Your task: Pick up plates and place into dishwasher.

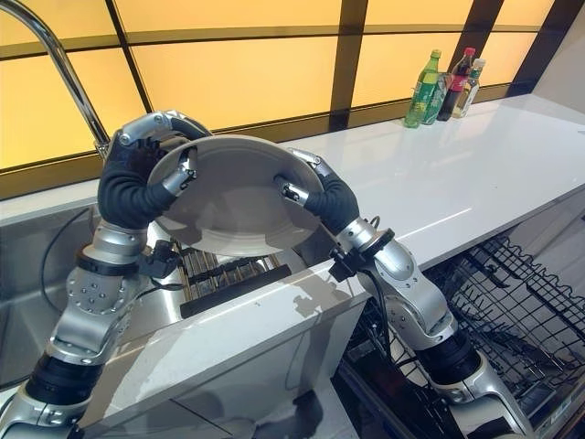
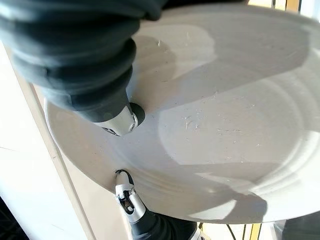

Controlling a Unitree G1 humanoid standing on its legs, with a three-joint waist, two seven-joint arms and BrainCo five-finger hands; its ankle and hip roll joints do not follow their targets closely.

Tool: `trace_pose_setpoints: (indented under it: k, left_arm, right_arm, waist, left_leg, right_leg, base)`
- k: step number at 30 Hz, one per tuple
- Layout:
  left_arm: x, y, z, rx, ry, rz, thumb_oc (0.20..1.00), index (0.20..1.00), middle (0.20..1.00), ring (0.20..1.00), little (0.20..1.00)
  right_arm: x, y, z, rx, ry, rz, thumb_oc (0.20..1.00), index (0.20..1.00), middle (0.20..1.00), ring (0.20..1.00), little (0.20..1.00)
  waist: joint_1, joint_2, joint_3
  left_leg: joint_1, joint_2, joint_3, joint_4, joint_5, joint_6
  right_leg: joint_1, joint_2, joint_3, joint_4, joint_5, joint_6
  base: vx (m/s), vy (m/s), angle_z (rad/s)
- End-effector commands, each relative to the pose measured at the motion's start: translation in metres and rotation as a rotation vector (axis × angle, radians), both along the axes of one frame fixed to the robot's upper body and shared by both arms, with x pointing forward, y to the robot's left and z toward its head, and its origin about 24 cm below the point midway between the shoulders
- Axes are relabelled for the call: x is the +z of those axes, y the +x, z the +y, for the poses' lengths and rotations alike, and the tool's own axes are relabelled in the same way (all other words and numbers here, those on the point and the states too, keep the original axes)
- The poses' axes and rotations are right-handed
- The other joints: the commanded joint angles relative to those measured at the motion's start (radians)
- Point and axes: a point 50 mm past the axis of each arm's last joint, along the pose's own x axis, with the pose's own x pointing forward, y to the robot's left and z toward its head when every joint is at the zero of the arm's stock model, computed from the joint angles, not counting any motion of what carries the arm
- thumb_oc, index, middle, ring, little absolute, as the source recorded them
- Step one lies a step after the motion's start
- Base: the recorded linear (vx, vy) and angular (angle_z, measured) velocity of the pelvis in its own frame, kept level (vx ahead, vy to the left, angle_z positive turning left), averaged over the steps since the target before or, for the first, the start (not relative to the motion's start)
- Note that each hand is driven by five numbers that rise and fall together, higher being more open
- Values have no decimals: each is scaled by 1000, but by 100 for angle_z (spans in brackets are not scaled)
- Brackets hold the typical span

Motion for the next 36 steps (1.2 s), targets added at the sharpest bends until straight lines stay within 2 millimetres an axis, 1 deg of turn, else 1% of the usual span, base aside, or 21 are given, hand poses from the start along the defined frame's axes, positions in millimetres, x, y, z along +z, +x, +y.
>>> trace_pose_setpoints:
  k: [1,7,8,9,10,11,13,14,16,18,21,23,25,26,27,28,29,31,33,34,36]
  left_arm:
    - [23,0,-18,-112,-86,-91,200,200,200,200,200]
    - [21,2,-13,-76,-91,-82,200,200,200,200,200]
    - [21,4,-9,-34,-98,-72,200,200,200,200,200]
    - [21,6,-6,-5,-107,-69,250,250,250,250,250]
    - [21,7,-1,33,-113,-66,639,639,639,639,639]
    - [21,8,4,75,-130,-74,1000,1000,1000,1000,1000]
    - [22,11,25,178,-196,-72,1000,1000,1000,1000,1000]
    - [22,11,30,199,-215,-70,1000,1000,1000,1000,1000]
    - [21,11,51,298,-309,-72,1000,1000,1000,1000,1000]
    - [20,9,67,374,-362,-92,1000,1000,1000,1000,1000]
    - [21,1,85,491,-399,-150,1000,1000,1000,1000,1000]
    - [21,-3,92,550,-398,-177,1000,1000,1000,1000,1000]
    - [20,-9,105,619,-404,-193,1000,1000,1000,1000,1000]
    - [18,-12,109,639,-405,-190,1000,1000,1000,1000,1000]
    - [17,-12,110,644,-404,-187,1000,1000,1000,1000,1000]
    - [14,-15,117,671,-405,-178,1000,1000,1000,1000,1000]
    - [13,-16,120,680,-407,-168,1000,1000,1000,1000,1000]
    - [8,-19,126,698,-400,-154,1000,1000,1000,1000,1000]
    - [7,-20,128,706,-397,-146,1000,1000,1000,1000,1000]
    - [5,-21,131,715,-390,-132,1000,1000,1000,1000,1000]
    - [4,-22,134,723,-383,-114,1000,1000,1000,1000,1000]
  right_arm:
    - [16,-26,48,256,-68,-126,200,200,200,200,200]
    - [17,-19,39,177,-125,-159,200,200,200,200,200]
    - [18,-15,33,108,-158,-189,200,200,200,200,200]
    - [19,-13,28,62,-173,-212,200,200,200,200,200]
    - [21,-11,21,4,-183,-236,200,200,200,200,200]
    - [23,-8,14,-48,-187,-249,200,200,200,200,200]
    - [28,-1,-6,-185,-190,-276,200,200,200,200,200]
    - [28,0,-10,-208,-188,-275,200,200,200,200,200]
    - [28,3,-27,-324,-182,-290,200,200,200,200,200]
    - [28,4,-39,-437,-207,-322,200,200,200,200,200]
    - [28,3,-54,-546,-241,-338,200,200,200,200,200]
    - [28,3,-67,-643,-283,-355,200,200,200,200,200]
    - [26,2,-92,-731,-297,-330,200,200,200,200,200]
    - [23,1,-101,-767,-310,-320,200,200,200,200,200]
    - [22,0,-104,-777,-315,-317,200,200,200,200,200]
    - [19,-1,-117,-838,-328,-294,200,200,200,200,200]
    - [16,-2,-125,-872,-332,-280,200,200,200,200,200]
    - [9,-4,-140,-941,-344,-256,200,200,200,200,200]
    - [6,-5,-148,-983,-352,-245,200,200,200,200,200]
    - [2,-6,-157,-1047,-366,-235,200,200,200,200,200]
    - [-1,-9,-166,-1092,-355,-213,200,200,200,200,200]
  waist:
    - [-4,-4,-49]
    - [-10,-4,-45]
    - [-13,-4,-46]
    - [-15,-4,-48]
    - [-17,-2,-48]
    - [-20,-2,-49]
    - [-27,-2,-52]
    - [-28,-2,-53]
    - [-37,0,-57]
    - [-44,3,-58]
    - [-57,10,-61]
    - [-66,12,-62]
    - [-79,15,-62]
    - [-84,15,-63]
    - [-83,15,-64]
    - [-91,14,-63]
    - [-94,14,-62]
    - [-99,14,-61]
    - [-101,13,-60]
    - [-109,13,-56]
    - [-113,12,-50]
  left_leg:
    - [-15,-39,5,-61,38,42]
    - [-12,-36,12,-58,38,41]
    - [-10,-35,15,-60,39,39]
    - [-10,-34,18,-60,39,38]
    - [-16,-31,23,-55,44,37]
    - [-15,-30,26,-55,43,36]
    - [-12,-28,31,-53,40,36]
    - [-11,-28,33,-53,40,36]
    - [-10,-27,39,-52,37,36]
    - [-10,-26,44,-51,36,37]
    - [-9,-23,55,-47,31,34]
    - [-7,-23,60,-46,26,35]
    - [-5,-25,68,-42,16,37]
    - [-4,-26,73,-40,10,38]
    - [-4,-26,75,-38,8,38]
    - [0,-28,82,-36,0,41]
    - [3,-28,86,-34,-5,43]
    - [7,-32,94,-29,-15,49]
    - [9,-36,97,-27,-20,54]
    - [12,-40,100,-25,-26,61]
    - [13,-46,104,-18,-33,74]
  right_leg:
    - [-15,33,23,170,-143,-9]
    - [-14,34,23,175,-144,-11]
    - [-13,34,23,175,-144,-11]
    - [-14,34,22,174,-143,-11]
    - [-18,34,21,172,-132,-11]
    - [-19,34,22,172,-131,-10]
    - [-19,33,27,171,-129,-9]
    - [-19,32,28,170,-128,-9]
    - [-23,32,35,169,-127,-9]
    - [-26,30,45,166,-123,-8]
    - [-30,25,60,159,-116,-6]
    - [-32,23,72,153,-112,-5]
    - [-35,17,89,148,-108,-1]
    - [-38,14,95,147,-106,2]
    - [-40,13,98,148,-105,3]
    - [-42,7,104,147,-102,8]
    - [-44,3,108,148,-101,11]
    - [-48,-3,118,150,-98,17]
    - [-53,-7,126,156,-95,22]
    - [-61,-10,133,172,-90,27]
    - [-81,-8,144,214,-92,32]
  base:
    - [0,0,0]
    - [0,0,0]
    - [0,0,0]
    - [0,0,0]
    - [0,0,0]
    - [0,0,0]
    - [0,0,0]
    - [0,0,0]
    - [14,2,-6]
    - [16,16,-14]
    - [37,49,-17]
    - [54,56,-18]
    - [70,72,-21]
    - [57,54,-19]
    - [84,70,-28]
    - [92,73,-30]
    - [112,86,-25]
    - [101,70,-28]
    - [108,62,-32]
    - [122,60,-29]
    - [115,37,-24]
